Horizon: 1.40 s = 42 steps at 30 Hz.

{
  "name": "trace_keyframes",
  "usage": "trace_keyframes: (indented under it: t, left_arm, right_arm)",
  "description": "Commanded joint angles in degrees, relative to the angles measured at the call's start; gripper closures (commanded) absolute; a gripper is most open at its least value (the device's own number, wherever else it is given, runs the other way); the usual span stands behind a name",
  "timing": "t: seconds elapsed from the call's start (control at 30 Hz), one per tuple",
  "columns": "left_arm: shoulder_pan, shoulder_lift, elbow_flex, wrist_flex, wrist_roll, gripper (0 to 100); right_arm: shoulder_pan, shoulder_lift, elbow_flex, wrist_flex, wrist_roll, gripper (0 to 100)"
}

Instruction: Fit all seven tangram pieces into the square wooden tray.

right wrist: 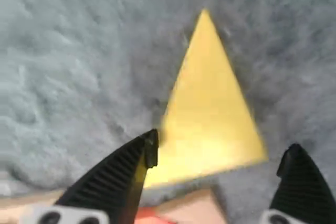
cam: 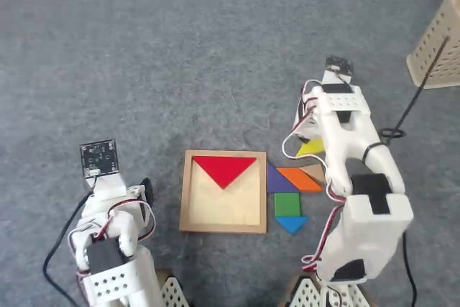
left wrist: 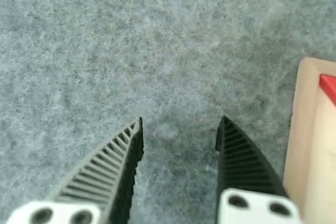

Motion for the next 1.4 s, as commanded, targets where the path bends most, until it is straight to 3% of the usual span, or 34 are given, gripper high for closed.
trace_keyframes:
  t: [0.0,0.1,0.27,0.37,0.63,0.87,1.07,1.37]
  left_arm:
    - [0.2,-0.8,-0.7,0.3,-0.3,78]
    - [0.2,-0.8,-0.7,0.3,-0.3,78]
    - [0.2,-0.8,-0.7,0.3,-0.3,78]
    - [0.2,-0.8,-0.7,0.3,-0.3,78]
    - [0.2,-0.8,-0.7,0.3,-0.3,78]
    - [0.2,-0.8,-0.7,0.3,-0.3,78]
    - [0.2,-0.8,-0.7,0.3,-0.3,78]
    - [0.2,-0.8,-0.7,0.3,-0.3,78]
  right_arm:
    - [0.0,3.5,-3.9,2.4,-1.5,63.4]
    - [-0.6,4.2,-5.1,4.1,-1.5,65.3]
    - [-0.9,4.9,-5.7,3.8,0.3,80.9]
    - [-0.6,4.6,-5.7,3.8,0.8,84.2]
    - [0.4,-2.9,-3.4,4.4,5.5,84.0]
    - [0.3,-8.9,-3.8,11.9,26.4,78.4]
    - [3.2,-6.1,-12.7,12.7,26.7,66.1]
    - [1.1,9.7,-22.1,13.0,26.8,65.6]
